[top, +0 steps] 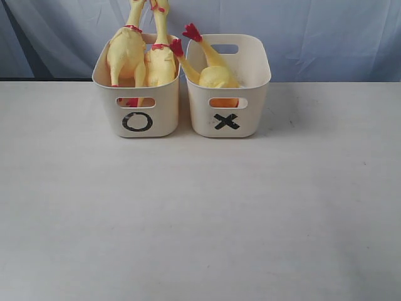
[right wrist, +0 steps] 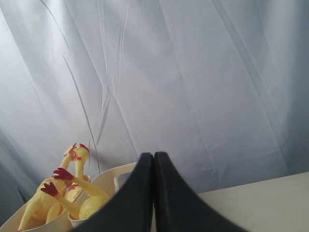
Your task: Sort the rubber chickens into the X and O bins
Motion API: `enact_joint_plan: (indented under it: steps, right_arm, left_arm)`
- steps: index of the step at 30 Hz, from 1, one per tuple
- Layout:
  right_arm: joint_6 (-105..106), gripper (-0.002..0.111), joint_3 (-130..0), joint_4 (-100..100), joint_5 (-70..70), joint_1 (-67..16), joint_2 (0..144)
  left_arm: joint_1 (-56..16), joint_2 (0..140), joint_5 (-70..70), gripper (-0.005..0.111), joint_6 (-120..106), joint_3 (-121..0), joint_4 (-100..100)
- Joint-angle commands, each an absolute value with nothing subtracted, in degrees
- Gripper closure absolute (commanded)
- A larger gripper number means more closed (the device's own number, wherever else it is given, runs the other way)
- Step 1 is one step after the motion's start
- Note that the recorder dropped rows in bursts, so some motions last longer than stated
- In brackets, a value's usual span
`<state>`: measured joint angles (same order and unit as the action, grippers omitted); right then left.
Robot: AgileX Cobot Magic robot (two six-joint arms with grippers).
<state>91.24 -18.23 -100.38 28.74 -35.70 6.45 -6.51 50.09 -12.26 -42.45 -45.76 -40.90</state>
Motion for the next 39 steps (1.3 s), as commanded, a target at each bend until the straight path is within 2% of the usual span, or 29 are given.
enact_joint_plan:
  steps: [1, 21, 39]
  right_arm:
    - [91.4, 0.109, -18.0, -99.9, 28.9, -35.4, 6.0]
    - [91.4, 0.109, -18.0, -99.9, 29.1, -35.4, 6.0]
    - [91.4, 0.109, -18.0, -99.9, 28.6, -34.4, 4.4]
  left_arm:
    - [-6.5, 41.5, -11.9, 0.107, -42.4, -39.8, -43.0]
    - [-6.5, 11.3, -8.4, 0.107, -42.4, -17.1, -44.3]
    - [-6.5, 10.3, -10.3, 0.107, -42.4, -16.5, -44.3]
